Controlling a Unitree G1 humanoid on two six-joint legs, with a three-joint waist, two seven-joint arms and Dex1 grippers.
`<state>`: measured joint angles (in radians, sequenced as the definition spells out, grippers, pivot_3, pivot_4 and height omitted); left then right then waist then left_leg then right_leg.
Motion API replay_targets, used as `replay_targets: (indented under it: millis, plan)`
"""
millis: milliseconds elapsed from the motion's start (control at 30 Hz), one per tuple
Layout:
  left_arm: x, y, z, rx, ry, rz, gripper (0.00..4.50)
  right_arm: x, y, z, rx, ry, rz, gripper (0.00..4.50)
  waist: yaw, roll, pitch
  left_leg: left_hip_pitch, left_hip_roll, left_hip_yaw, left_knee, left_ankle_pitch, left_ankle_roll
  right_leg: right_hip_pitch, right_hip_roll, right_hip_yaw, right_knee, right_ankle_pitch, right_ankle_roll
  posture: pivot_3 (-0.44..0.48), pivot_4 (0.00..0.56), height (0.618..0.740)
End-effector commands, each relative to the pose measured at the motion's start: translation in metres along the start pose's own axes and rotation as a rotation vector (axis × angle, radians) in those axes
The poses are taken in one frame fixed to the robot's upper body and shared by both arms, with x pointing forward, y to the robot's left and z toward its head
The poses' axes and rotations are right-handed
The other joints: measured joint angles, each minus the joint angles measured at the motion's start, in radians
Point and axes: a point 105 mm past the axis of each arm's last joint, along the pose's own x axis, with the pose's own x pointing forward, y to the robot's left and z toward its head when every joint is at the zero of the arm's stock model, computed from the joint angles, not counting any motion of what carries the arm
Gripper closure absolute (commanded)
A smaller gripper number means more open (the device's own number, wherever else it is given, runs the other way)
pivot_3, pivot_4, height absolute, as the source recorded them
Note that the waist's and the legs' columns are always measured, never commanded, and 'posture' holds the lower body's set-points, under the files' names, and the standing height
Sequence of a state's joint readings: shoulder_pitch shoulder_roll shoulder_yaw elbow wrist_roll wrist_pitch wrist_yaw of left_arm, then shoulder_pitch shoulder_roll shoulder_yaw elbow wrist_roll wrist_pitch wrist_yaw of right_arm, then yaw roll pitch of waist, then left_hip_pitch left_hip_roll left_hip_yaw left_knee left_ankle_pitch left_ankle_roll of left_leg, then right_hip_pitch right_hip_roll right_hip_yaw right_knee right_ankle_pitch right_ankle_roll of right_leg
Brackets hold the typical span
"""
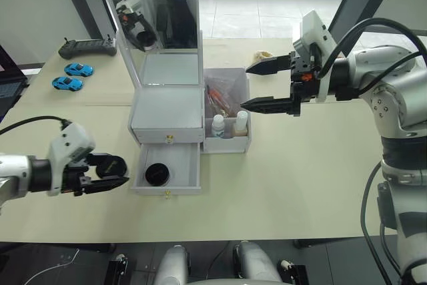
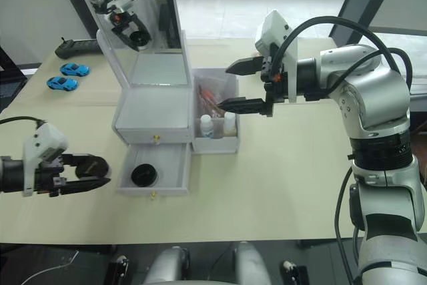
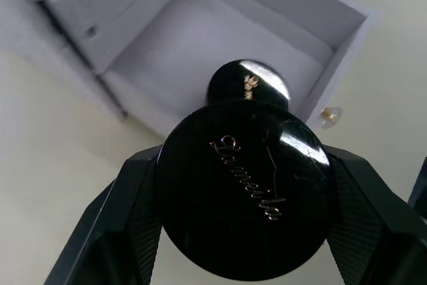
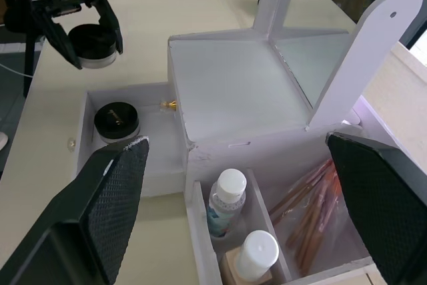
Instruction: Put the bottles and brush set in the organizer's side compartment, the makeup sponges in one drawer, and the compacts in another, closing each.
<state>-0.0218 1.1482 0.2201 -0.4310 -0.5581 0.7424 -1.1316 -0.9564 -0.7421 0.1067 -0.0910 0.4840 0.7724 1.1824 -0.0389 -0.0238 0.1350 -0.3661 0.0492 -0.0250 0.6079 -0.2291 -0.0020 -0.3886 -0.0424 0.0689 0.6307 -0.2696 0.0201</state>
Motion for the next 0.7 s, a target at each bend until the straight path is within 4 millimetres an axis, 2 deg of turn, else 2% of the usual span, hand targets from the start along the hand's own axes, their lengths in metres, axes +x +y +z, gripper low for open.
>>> replay_targets:
  millis: [33,133,300,400,567,700]
  plan:
    - [0.018,-0.006,0.022,0.094,-0.032,-0.064,1.57,-0.01,0.002,0.009,-0.02,-0.02,-0.041,0.0,-0.001,0.0,0.0,-0.001,0.0,0.0,0.001,0.0,0.0,0.0,0.0,0.0,0.0,0.001,0.001,0.0,0.15,0.74]
    - [0.033,-0.003,0.036,0.148,-0.067,-0.083,1.57,-0.015,0.006,0.008,-0.007,-0.013,-0.058,0.0,-0.005,0.0,0.0,-0.001,0.0,-0.001,0.001,0.0,0.0,0.0,0.002,0.001,0.0,0.001,0.002,0.0,0.15,0.74]
    - [0.054,-0.003,0.039,0.181,-0.062,-0.128,1.57,-0.021,0.01,0.005,0.008,-0.002,-0.094,0.0,-0.007,0.0,0.0,-0.001,0.0,-0.001,0.002,0.0,0.0,0.0,0.004,0.002,0.0,0.001,0.002,0.0,0.15,0.74]
    - [0.062,-0.002,0.035,0.223,-0.037,-0.131,1.57,-0.025,0.01,0.005,0.01,0.001,-0.121,0.0,-0.006,0.0,0.0,-0.001,0.0,-0.001,0.002,0.0,0.0,0.0,0.004,0.002,0.0,0.001,0.003,0.0,0.15,0.74]
    - [0.073,0.007,0.046,0.256,-0.075,-0.095,1.57,-0.029,0.011,0.003,0.016,0.014,-0.141,0.0,-0.001,0.0,0.0,-0.002,0.0,-0.002,0.003,0.0,0.0,0.0,0.004,0.002,0.0,0.001,0.003,0.0,0.15,0.74]
    - [0.08,0.007,0.05,0.266,-0.088,-0.117,1.57,-0.031,0.009,0.003,0.012,0.016,-0.169,0.0,-0.005,-0.001,0.0,-0.002,0.0,-0.001,0.003,0.0,0.0,0.0,0.004,0.002,0.0,0.001,0.003,0.0,0.15,0.74]
